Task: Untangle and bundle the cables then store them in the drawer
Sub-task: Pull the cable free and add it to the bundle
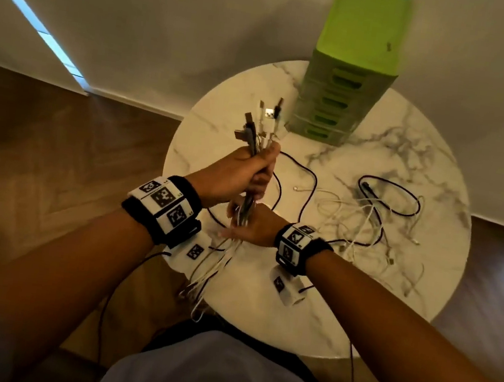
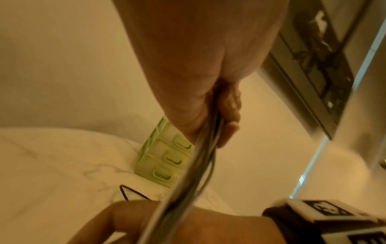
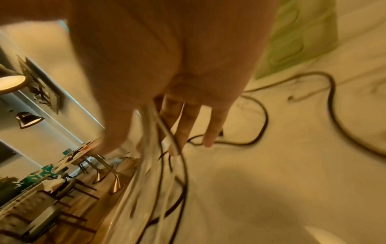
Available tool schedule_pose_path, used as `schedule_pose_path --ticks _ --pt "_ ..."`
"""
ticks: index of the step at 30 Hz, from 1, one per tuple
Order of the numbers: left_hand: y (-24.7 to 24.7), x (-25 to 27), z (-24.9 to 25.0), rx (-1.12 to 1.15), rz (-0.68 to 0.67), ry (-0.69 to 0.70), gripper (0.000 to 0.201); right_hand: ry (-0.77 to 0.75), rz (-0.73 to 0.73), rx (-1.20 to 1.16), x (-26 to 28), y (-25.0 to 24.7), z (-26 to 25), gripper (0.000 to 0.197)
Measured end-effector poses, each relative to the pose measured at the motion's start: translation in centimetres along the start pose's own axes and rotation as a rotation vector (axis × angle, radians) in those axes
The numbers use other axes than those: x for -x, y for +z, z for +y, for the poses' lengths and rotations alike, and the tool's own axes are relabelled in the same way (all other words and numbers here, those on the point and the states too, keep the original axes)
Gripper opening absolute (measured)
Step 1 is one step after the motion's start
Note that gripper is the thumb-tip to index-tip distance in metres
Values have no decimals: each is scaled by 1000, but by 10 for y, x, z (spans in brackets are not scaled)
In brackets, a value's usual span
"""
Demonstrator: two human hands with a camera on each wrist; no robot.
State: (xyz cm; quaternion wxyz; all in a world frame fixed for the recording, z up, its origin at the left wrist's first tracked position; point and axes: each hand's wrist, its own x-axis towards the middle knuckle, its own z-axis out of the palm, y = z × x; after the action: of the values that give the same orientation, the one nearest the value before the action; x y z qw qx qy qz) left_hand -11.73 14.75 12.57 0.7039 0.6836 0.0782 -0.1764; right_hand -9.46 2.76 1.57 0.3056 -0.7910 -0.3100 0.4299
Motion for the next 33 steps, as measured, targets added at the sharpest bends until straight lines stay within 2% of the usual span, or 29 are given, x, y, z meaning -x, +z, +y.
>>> schedule_pose_path --ticks 2,3,4,6,8,10,12,15,17,20,21,23,25,27,29,31,33 --pt "2 -17 -3 162 84 -13 42 11 -92 30 9 -21 13 65" --pt "3 -25 -4 199 115 -15 41 11 -73 -7 15 -33 23 69" --pt "5 -31 -4 216 138 -18 40 34 -21 -68 21 -47 32 64" --pt "9 -43 -7 216 159 -33 38 94 163 -114 30 -76 67 36" --pt "16 -51 -9 209 149 -54 38 209 294 31 41 -101 105 12" --pt "23 -58 -13 199 132 -75 39 277 269 162 55 -110 135 14" --pt "32 -63 -15 207 127 -101 40 293 190 188 66 -105 150 12" --pt "47 -68 -18 202 119 -129 39 241 134 285 70 -86 159 23" --pt "55 -70 -21 194 109 -146 40 266 111 379 65 -73 160 29" --pt "66 -72 -25 188 97 -161 40 206 54 483 58 -70 155 19" --pt "70 -72 -27 192 101 -162 40 139 83 425 57 -74 153 17" --pt "75 -73 -30 199 117 -162 40 24 264 267 57 -90 149 19" --pt "77 -74 -32 204 132 -157 40 19 388 95 62 -113 143 29" --pt "80 -77 -33 205 143 -152 41 45 323 101 71 -131 144 29" --pt "83 -78 -34 209 153 -151 41 85 121 326 85 -136 149 28" --pt "87 -79 -36 204 156 -151 41 73 -18 579 99 -126 160 40" --pt "92 -78 -38 199 156 -153 41 64 -51 732 109 -110 173 55"
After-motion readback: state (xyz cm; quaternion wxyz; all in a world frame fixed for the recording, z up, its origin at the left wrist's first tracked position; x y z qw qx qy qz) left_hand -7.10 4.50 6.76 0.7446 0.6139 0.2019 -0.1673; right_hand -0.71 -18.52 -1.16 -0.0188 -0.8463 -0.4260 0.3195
